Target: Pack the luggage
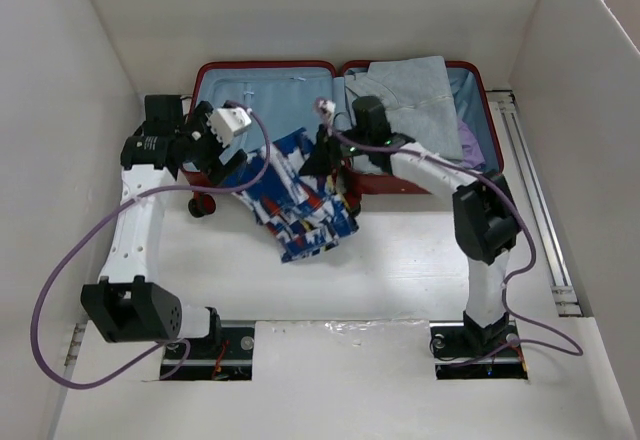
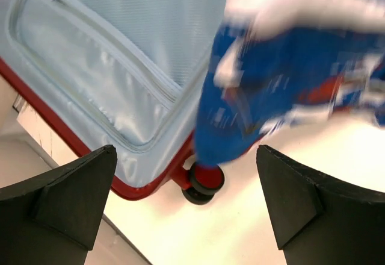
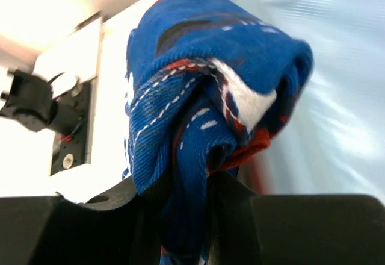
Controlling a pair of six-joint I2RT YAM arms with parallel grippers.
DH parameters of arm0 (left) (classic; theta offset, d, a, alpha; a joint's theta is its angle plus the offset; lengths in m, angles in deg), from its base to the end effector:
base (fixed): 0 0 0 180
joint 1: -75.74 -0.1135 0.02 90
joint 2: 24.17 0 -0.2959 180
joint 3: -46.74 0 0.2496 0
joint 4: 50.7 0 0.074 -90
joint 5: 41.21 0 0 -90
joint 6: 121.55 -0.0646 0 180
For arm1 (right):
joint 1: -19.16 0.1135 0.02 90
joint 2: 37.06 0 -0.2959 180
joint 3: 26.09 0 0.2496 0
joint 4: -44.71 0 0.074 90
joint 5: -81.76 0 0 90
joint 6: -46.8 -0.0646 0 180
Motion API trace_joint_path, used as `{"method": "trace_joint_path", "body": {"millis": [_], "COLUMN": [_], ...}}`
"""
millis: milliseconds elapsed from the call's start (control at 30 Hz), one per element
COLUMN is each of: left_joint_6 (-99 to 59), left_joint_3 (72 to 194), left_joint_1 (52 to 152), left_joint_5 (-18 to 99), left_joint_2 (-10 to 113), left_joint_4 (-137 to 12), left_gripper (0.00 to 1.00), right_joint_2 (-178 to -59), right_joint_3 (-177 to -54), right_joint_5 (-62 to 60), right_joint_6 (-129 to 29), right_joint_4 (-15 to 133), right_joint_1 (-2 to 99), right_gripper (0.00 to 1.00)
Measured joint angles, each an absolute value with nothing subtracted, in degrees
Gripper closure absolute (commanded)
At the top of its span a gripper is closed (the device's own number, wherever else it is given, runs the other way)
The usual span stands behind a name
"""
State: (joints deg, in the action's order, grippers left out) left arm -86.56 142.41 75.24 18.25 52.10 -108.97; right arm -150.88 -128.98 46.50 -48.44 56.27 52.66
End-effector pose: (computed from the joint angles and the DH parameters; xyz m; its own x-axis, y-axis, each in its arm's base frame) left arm 0.2864 -0.0303 0.4025 -0.0419 0.7053 -0.7077 0.7367 0.5003 0.4550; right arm 0.3773 0.3130 0.2943 -0.4042 -0.2043 -0.8916 -0.9147 0.0840 0.3954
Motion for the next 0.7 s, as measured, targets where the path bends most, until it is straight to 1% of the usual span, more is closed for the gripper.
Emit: {"method": "trace_joint_path", "body": {"millis": [200, 333, 400, 467, 567, 700], "left_joint_6": [-79.24, -77.49, -77.09, -76.87, -76.35, -76.0], "left_joint_3": [144.03, 142.34, 140.68, 139.26, 137.82, 136.81], "left_joint_1": [75.22, 75.24, 75.24, 75.24, 75.24, 75.24], "left_joint_5": [19.67, 20.46, 21.18, 22.01, 23.47, 25.05], "left_joint_2": [53.35, 51.21, 49.83, 49.13, 49.28, 50.64], "left_joint_4": [-106.45, -104.88, -104.03, -103.5, -102.85, -102.5], "left_gripper": [0.0, 0.0, 0.0, 0.0, 0.0, 0.0], "right_joint_2": [-150.9, -153.39, -157.2, -161.18, -167.03, -177.39], "right_joint_3": [-139.48, -152.83, -162.51, -169.53, -174.62, -180.65], "right_joint_5": [49.95, 50.78, 50.74, 50.45, 49.67, 50.28], "right_joint_6": [-48.44, -46.23, -44.13, -42.53, -41.49, -41.51], "right_joint_4": [70.13, 80.44, 84.9, 87.31, 91.37, 97.29], "right_joint_1": [36.64, 25.69, 20.71, 16.01, 10.13, 5.14], "right_gripper": [1.0, 1.0, 1.0, 1.0, 1.0, 1.0]}}
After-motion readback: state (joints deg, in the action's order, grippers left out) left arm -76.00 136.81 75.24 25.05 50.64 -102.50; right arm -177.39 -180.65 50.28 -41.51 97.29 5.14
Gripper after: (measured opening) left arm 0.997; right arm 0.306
